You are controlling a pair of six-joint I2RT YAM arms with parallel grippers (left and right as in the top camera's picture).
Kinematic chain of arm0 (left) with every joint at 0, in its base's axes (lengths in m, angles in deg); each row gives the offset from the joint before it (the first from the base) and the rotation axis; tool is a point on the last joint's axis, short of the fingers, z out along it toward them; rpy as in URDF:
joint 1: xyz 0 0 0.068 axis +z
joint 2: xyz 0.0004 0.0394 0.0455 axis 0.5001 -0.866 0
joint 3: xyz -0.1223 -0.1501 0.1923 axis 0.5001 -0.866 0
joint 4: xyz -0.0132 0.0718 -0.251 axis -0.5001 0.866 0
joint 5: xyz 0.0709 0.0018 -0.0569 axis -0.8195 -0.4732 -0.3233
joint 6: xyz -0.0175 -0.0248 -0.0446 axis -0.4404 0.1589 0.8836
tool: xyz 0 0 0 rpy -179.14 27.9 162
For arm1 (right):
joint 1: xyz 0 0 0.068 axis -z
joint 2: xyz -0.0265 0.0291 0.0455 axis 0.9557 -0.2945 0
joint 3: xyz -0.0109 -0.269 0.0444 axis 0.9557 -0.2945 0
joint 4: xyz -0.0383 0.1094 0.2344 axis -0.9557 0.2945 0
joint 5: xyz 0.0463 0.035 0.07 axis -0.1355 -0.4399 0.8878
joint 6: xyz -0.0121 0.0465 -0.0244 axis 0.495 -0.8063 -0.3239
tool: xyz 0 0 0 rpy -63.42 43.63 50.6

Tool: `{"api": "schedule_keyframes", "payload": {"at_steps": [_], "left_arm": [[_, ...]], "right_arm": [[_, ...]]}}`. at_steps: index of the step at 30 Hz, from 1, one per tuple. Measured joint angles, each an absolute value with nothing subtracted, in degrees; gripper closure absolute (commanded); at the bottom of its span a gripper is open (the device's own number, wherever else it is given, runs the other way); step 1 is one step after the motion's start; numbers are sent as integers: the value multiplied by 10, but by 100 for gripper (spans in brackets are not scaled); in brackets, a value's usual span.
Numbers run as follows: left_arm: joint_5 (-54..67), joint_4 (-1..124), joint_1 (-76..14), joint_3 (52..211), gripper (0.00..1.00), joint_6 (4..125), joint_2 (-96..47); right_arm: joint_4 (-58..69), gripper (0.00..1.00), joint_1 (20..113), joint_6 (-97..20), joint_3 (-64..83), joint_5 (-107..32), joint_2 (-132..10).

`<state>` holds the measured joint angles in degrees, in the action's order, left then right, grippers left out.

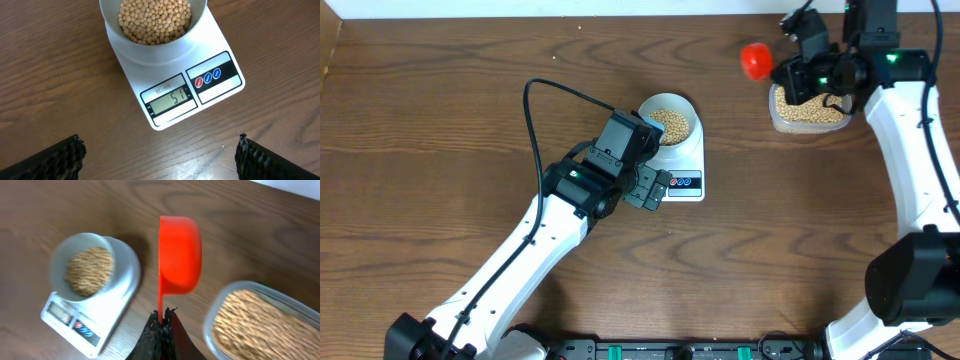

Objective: Scoop item into bowl and weigh 50g on scale
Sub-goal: 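Lift the scoop from the tub and carry it toward the bowl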

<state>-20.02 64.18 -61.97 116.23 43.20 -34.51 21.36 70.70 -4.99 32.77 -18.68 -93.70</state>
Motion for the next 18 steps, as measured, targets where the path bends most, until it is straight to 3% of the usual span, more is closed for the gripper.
{"api": "schedule_keyframes", "payload": {"at_steps": [18], "left_arm": [[-200, 642, -620, 1162, 2, 432, -345]], "right_arm": [[189, 99, 617, -50, 328, -148, -937]]}}
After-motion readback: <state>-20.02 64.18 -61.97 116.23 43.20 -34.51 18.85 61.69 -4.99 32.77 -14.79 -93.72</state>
